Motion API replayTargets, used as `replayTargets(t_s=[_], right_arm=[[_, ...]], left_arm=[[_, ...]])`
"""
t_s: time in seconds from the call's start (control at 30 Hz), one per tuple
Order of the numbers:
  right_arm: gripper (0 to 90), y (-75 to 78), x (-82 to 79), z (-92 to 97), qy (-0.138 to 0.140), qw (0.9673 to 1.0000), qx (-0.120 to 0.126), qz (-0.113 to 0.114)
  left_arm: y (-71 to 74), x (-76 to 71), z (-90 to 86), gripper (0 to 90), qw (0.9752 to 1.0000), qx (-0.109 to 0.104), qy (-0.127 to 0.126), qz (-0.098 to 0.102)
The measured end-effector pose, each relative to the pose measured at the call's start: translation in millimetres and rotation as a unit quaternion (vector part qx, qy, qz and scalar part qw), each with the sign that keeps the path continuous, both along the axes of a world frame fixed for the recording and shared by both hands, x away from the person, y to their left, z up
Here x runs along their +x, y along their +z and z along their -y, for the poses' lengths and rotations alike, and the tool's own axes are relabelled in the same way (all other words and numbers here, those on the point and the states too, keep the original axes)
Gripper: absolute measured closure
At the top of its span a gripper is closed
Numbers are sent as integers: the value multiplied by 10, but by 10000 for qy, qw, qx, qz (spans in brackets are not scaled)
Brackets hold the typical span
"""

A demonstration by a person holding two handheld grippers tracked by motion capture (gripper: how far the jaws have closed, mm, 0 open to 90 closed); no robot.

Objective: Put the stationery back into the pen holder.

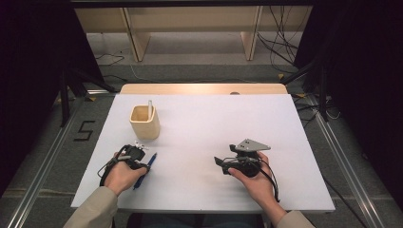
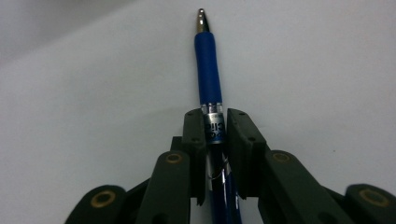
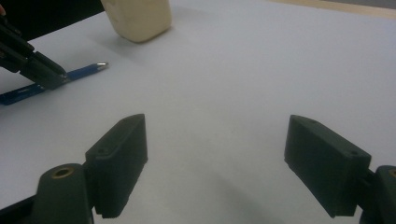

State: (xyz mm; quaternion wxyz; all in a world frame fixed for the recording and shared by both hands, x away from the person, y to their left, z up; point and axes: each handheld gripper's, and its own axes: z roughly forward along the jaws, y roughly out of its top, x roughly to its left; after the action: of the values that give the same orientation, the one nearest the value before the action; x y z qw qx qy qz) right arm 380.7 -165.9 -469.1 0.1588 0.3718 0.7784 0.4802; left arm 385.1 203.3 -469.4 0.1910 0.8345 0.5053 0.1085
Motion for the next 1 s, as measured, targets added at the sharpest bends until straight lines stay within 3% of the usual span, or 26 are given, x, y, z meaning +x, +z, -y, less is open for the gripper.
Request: replayTargets(t_s=[0.23,0.63,0.83,1.0], right_arm=[[221,2,-1,0,-7,10000,3,-3],[221,7,-2,5,-14,10000,11,-3],[221,8,-4,6,-8,10000,11,4],[221,8,-4,8,-4,10000,8,12]], left_arm=[[-1,-3,3,791,10000,35,-35,25],[8,-8,-10,792,9999,-86,-95,101],[65,-17,-34,792,9987,-286,-150,404],[102,-16,-75,792,9948,-606,-186,801]])
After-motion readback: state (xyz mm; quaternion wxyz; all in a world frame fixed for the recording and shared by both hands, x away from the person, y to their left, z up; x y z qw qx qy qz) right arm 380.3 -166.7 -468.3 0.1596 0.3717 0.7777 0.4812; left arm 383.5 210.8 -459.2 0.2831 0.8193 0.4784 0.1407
